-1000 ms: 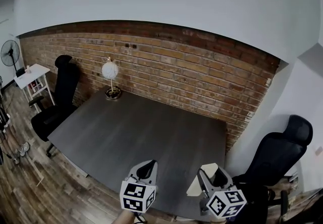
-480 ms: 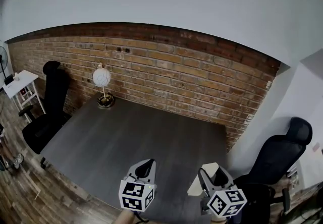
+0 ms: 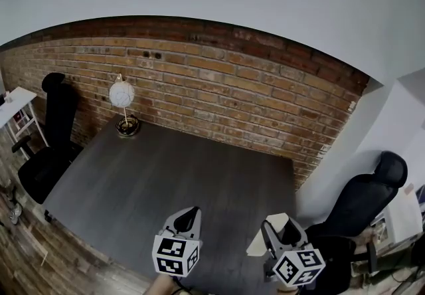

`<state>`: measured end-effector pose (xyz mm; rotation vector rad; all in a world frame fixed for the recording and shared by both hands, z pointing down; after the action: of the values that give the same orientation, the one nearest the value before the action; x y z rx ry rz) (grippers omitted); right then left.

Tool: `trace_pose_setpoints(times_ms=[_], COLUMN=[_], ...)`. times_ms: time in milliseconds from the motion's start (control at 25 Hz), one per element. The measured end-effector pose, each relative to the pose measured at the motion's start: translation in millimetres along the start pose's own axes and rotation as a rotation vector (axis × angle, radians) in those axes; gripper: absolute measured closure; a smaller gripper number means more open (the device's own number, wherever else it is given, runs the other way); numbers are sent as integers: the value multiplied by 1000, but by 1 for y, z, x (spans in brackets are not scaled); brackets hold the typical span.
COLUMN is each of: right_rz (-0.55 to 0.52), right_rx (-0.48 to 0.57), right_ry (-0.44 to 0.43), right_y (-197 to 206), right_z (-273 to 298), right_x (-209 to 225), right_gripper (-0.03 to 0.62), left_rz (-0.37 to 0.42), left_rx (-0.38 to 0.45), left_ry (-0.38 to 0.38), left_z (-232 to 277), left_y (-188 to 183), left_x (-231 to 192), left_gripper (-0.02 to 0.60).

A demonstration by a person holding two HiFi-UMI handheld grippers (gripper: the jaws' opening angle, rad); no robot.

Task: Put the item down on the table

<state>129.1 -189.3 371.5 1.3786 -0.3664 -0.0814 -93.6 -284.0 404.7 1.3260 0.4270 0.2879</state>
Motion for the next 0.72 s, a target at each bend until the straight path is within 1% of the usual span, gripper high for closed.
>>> trace_pose_setpoints(times_ms=[240,360,480,640,720], right_rz=[1,1,-2,-56,-61], right_rx=[-15,-35,-51,-72,-73], right_ry=[-16,-30,-69,-99,-105], right_y=[3,4,5,9,12], right_z=[15,23,35,48,53], right_x=[13,18,24,35,43], right_gripper=[296,296,296,296,296], left_rz=[-10,8,22,52,69], left_rx=[-32,-51,-58,-65,-76], left_ry=[-13,-11,-13,-11,-8], left_z=[11,14,24,40,48], left_y=[9,13,11,15,20], left_x=[-3,-3,-5,0,4], left_gripper=[565,565,565,565,565])
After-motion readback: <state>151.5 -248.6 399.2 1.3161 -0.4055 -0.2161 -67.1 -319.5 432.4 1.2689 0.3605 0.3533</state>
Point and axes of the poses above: the fingertips, and each gripper's own axes: z forward along the fingers, x to its right, y out of its underside, the point moved 4 cm from there along -z, backward along the fingers, and after that the axes turned 12 degrees about -y, right-handed, at the moved point
